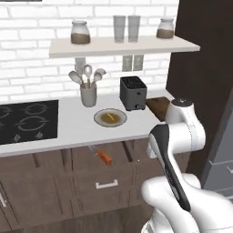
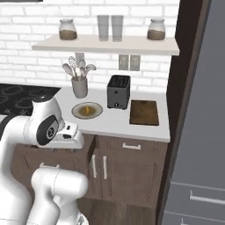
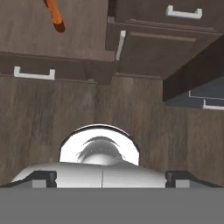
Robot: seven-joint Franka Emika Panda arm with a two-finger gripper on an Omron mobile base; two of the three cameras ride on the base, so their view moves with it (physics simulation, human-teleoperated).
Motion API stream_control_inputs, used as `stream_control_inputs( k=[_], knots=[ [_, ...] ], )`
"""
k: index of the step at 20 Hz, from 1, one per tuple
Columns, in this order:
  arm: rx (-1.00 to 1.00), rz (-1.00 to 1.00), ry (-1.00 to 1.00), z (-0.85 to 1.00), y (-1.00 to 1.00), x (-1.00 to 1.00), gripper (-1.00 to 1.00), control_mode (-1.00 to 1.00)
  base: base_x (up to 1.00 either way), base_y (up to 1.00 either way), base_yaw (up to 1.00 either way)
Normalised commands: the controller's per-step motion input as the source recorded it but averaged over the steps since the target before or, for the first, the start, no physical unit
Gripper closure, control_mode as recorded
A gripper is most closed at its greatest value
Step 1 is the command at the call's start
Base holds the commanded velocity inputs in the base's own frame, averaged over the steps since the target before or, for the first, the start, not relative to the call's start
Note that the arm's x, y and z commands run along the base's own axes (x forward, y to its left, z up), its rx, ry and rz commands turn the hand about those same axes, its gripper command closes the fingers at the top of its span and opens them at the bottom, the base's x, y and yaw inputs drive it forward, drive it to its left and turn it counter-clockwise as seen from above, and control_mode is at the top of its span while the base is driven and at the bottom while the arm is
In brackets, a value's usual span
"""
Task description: Pick up the knife from the drawer and place it on the cutting board. Then place the meat from the plate to the cutting board.
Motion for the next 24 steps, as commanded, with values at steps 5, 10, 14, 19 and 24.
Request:
stream_control_inputs(
  k=[5, 10, 14, 19, 24],
  knots=[
    [0.0, 0.0, 0.0, 0.0, 0.0, 0.0, -1.0, 1.0, 0.33, -0.57, 0.0],
    [0.0, 0.0, 0.0, 0.0, 0.0, 0.0, -1.0, 1.0, 0.41, -0.46, 0.0],
    [0.0, 0.0, 0.0, 0.0, 0.0, 0.0, -1.0, 1.0, 0.39, -0.47, 0.0],
    [0.0, 0.0, 0.0, 0.0, 0.0, 0.0, -1.0, 1.0, 0.34, -0.38, 0.0],
    [0.0, 0.0, 0.0, 0.0, 0.0, 0.0, -1.0, 1.0, 0.49, -0.04, 0.0]
  ],
)
